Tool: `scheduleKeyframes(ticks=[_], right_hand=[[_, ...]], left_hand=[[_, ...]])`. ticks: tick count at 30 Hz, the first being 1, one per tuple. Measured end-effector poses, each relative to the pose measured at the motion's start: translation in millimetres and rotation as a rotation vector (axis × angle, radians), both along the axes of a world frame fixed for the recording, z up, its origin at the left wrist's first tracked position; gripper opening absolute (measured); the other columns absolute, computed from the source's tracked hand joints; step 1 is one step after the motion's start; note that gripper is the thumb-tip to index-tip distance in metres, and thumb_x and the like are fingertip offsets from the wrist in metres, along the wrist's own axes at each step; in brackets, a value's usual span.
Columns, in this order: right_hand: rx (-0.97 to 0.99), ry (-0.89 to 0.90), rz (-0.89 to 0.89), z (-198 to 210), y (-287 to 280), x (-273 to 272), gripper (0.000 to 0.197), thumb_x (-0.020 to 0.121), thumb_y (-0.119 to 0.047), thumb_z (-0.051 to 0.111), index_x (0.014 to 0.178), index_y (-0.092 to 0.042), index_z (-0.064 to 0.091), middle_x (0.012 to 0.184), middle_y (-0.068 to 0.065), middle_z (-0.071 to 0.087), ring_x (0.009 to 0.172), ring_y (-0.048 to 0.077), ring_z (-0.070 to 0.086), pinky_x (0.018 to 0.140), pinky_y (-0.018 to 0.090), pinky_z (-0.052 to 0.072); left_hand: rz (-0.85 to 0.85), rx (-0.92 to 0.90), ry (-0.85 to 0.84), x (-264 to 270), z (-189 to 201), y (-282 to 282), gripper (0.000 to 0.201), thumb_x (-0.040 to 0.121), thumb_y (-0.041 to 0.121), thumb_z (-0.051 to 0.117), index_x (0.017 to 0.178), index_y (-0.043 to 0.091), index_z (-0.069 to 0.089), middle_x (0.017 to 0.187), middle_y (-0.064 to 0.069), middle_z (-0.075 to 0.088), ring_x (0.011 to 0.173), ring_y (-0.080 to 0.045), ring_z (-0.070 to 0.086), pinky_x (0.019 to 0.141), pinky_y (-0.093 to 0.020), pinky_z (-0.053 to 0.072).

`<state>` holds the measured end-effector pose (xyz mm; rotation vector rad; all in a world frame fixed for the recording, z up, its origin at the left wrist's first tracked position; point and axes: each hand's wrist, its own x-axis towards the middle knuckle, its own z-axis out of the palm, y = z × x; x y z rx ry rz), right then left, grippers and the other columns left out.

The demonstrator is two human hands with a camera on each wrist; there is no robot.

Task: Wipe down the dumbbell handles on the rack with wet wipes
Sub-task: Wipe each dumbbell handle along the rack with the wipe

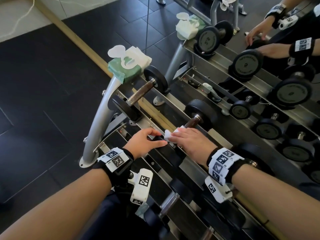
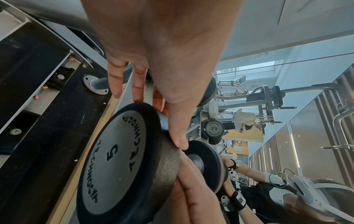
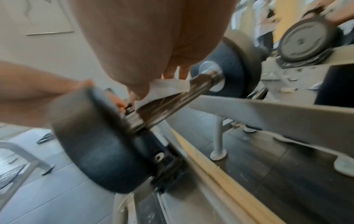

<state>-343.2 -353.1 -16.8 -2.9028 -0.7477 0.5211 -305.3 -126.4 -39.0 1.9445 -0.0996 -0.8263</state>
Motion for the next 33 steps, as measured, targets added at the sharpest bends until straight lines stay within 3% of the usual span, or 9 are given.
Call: scheduleKeyframes(ticks=[5, 9, 13, 16, 21, 24, 26, 29, 33], right_hand=[[-0.027, -0.053, -0.157, 7, -16, 27, 0.057, 0.085, -0.007, 0.064, 0.135, -0.029, 0.048, 0.135, -0.007, 0.054, 0.136, 0.015, 0.041, 0.116, 0.035, 0.031], [-0.018, -0.006, -0.197, 7, -5, 15, 0.068, 0.085, 0.001, 0.057, 0.141, -0.031, 0.036, 0.140, 0.005, 0.048, 0.136, 0.026, 0.042, 0.112, 0.041, 0.039], [-0.051, 0.124, -0.007, 0, 5, -7, 0.079, 0.089, -0.001, 0.056, 0.152, -0.034, 0.021, 0.160, -0.005, 0.024, 0.149, 0.020, 0.017, 0.122, 0.039, 0.011], [0.014, 0.100, -0.206, 6, -13, 13, 0.076, 0.088, 0.004, 0.053, 0.149, -0.033, 0.027, 0.158, 0.002, 0.030, 0.146, 0.022, 0.029, 0.118, 0.045, 0.030], [0.014, 0.059, -0.284, 10, -22, 12, 0.055, 0.101, -0.005, 0.037, 0.153, -0.019, 0.028, 0.162, 0.002, 0.021, 0.151, 0.025, 0.012, 0.123, 0.037, 0.013], [0.043, 0.093, -0.190, 7, 3, -16, 0.067, 0.094, -0.004, 0.046, 0.153, -0.026, 0.025, 0.160, 0.004, 0.024, 0.147, 0.027, 0.024, 0.118, 0.043, 0.030], [-0.029, 0.123, -0.103, 1, 7, -23, 0.079, 0.091, -0.001, 0.054, 0.154, -0.030, 0.017, 0.162, -0.003, 0.017, 0.150, 0.022, 0.014, 0.119, 0.043, 0.028], [-0.001, 0.093, -0.204, 5, -11, -5, 0.081, 0.088, 0.005, 0.052, 0.153, -0.030, 0.018, 0.160, -0.001, 0.023, 0.147, 0.020, 0.026, 0.117, 0.042, 0.033], [0.063, 0.107, -0.402, 12, -19, 0, 0.066, 0.098, 0.002, 0.040, 0.155, -0.024, 0.018, 0.164, -0.002, 0.014, 0.152, 0.019, 0.005, 0.123, 0.042, 0.015]], left_hand=[[0.010, 0.004, 0.011, 0, 0, 1, 0.042, 0.079, 0.044, 0.076, 0.117, 0.033, 0.063, 0.116, 0.008, 0.062, 0.099, -0.013, 0.063, 0.096, -0.040, 0.052], [0.018, -0.006, 0.007, -1, 0, 0, 0.041, 0.080, 0.043, 0.076, 0.117, 0.032, 0.063, 0.115, 0.006, 0.062, 0.099, -0.014, 0.063, 0.096, -0.040, 0.052], [0.009, -0.025, -0.005, -2, -1, 0, 0.041, 0.080, 0.041, 0.076, 0.118, 0.031, 0.063, 0.116, 0.006, 0.063, 0.100, -0.014, 0.064, 0.097, -0.041, 0.052], [0.018, -0.018, 0.005, -1, -3, 0, 0.041, 0.079, 0.043, 0.077, 0.116, 0.032, 0.064, 0.115, 0.007, 0.063, 0.097, -0.014, 0.064, 0.094, -0.040, 0.053], [0.045, -0.016, -0.009, -1, -6, 1, 0.041, 0.076, 0.048, 0.079, 0.112, 0.034, 0.066, 0.110, 0.009, 0.063, 0.095, -0.015, 0.064, 0.093, -0.040, 0.053], [0.038, -0.033, -0.013, -2, -7, 1, 0.039, 0.077, 0.045, 0.079, 0.112, 0.034, 0.065, 0.112, 0.007, 0.065, 0.099, -0.014, 0.064, 0.096, -0.040, 0.052], [0.024, -0.023, -0.024, -1, -6, 2, 0.041, 0.078, 0.044, 0.078, 0.116, 0.033, 0.065, 0.114, 0.009, 0.064, 0.102, -0.011, 0.062, 0.099, -0.038, 0.051], [0.013, -0.008, -0.020, -1, -3, 2, 0.044, 0.079, 0.045, 0.076, 0.119, 0.032, 0.063, 0.115, 0.009, 0.063, 0.102, -0.010, 0.061, 0.098, -0.037, 0.050], [-0.005, 0.010, -0.018, -1, 1, 1, 0.044, 0.081, 0.045, 0.074, 0.122, 0.032, 0.062, 0.117, 0.007, 0.061, 0.101, -0.011, 0.062, 0.094, -0.035, 0.051]])
